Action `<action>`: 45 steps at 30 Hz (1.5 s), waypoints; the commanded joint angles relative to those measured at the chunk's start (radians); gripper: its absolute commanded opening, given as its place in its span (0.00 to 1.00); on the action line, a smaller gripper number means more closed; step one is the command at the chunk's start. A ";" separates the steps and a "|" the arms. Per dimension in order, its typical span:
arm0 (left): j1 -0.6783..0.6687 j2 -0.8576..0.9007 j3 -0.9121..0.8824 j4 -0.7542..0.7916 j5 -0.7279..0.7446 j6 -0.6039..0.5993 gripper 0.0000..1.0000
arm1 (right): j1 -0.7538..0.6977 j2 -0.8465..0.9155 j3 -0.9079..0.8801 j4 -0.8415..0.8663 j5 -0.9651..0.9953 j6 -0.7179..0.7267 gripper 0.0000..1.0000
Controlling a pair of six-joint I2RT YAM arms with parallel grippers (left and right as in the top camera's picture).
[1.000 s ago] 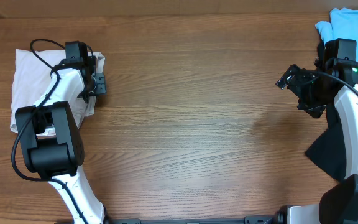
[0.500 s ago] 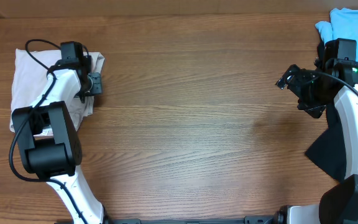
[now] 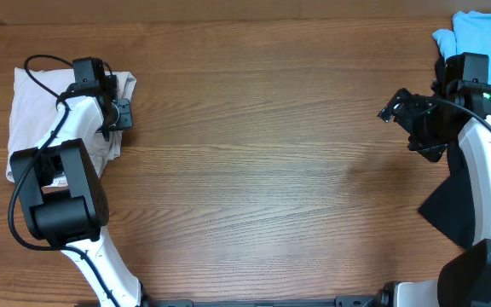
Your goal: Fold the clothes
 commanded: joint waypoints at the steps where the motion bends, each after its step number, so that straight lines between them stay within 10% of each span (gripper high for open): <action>1: -0.002 -0.001 0.026 -0.025 0.005 0.015 0.04 | -0.002 -0.002 0.007 0.005 0.008 -0.002 1.00; 16: -0.111 -0.340 0.139 -0.132 0.117 -0.166 0.07 | -0.002 -0.001 0.007 0.005 0.008 -0.002 1.00; 18: -0.122 -0.360 0.139 -0.125 0.117 -0.169 0.22 | -0.002 -0.002 0.007 0.005 0.008 -0.002 1.00; 22: -0.127 -0.362 0.139 -0.139 0.117 -0.169 1.00 | -0.002 -0.002 0.007 0.005 0.008 -0.002 1.00; 45: -0.127 -0.362 0.139 -0.167 0.117 -0.168 1.00 | -0.002 -0.001 0.007 0.005 0.008 -0.002 1.00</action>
